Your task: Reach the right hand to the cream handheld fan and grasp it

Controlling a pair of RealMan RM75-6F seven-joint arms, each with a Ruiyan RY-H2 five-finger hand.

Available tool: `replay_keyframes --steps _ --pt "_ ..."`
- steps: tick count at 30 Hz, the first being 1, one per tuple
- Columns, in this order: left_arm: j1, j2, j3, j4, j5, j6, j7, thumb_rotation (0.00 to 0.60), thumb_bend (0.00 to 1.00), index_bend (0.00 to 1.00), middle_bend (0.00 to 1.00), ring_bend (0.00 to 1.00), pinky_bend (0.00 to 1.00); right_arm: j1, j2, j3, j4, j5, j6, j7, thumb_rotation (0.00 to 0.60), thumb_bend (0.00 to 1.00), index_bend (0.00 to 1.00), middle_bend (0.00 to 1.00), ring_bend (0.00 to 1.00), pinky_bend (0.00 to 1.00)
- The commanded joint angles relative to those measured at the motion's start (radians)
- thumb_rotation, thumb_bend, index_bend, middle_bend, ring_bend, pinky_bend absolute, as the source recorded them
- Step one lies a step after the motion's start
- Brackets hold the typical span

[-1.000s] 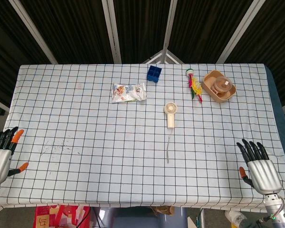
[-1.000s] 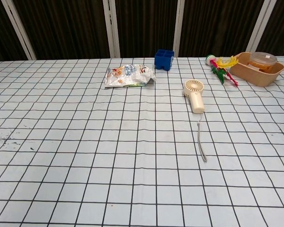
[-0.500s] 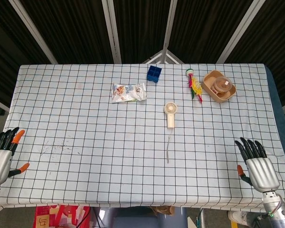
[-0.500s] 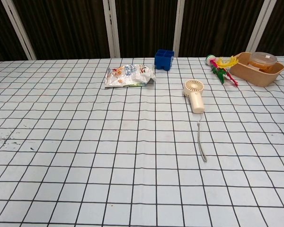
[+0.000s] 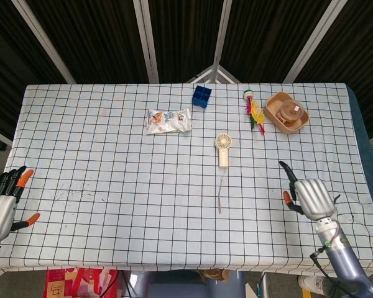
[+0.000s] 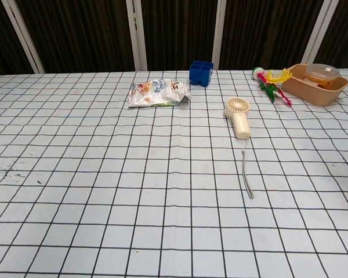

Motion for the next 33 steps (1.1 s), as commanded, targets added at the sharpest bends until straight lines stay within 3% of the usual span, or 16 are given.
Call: replay_keyframes --steps 1,6,13,19,33 --pt "-0.001 0.003 -0.001 0.0 -0.002 -0.002 -0.007 0.6 0.03 0.0 0.0 0.0 0.0 0.102 -0.066 0.052 0.03 0.067 -0.109 -0.052 0.6 0.69 0.0 0.8 0.86 0.8" --pt "-0.003 0.009 -0.003 -0.003 -0.015 -0.016 -0.025 0.6 0.03 0.0 0.0 0.0 0.0 0.205 -0.154 0.09 0.091 0.148 -0.215 -0.123 0.6 0.77 0.0 0.81 0.87 0.8" --pt "-0.009 0.014 -0.011 0.007 -0.025 -0.024 -0.044 0.6 0.03 0.0 0.0 0.0 0.0 0.328 -0.297 0.119 0.209 0.299 -0.305 -0.233 0.6 0.78 0.0 0.81 0.87 0.8" --pt "-0.009 0.022 -0.007 0.002 -0.025 -0.03 -0.063 0.6 0.03 0.0 0.0 0.0 0.0 0.398 -0.367 0.119 0.272 0.4 -0.333 -0.302 0.6 0.78 0.0 0.81 0.87 0.8" --pt "-0.008 0.031 -0.003 -0.006 -0.024 -0.033 -0.084 0.6 0.03 0.0 0.0 0.0 0.0 0.433 -0.426 0.081 0.368 0.537 -0.324 -0.337 0.6 0.78 0.0 0.81 0.87 0.8"
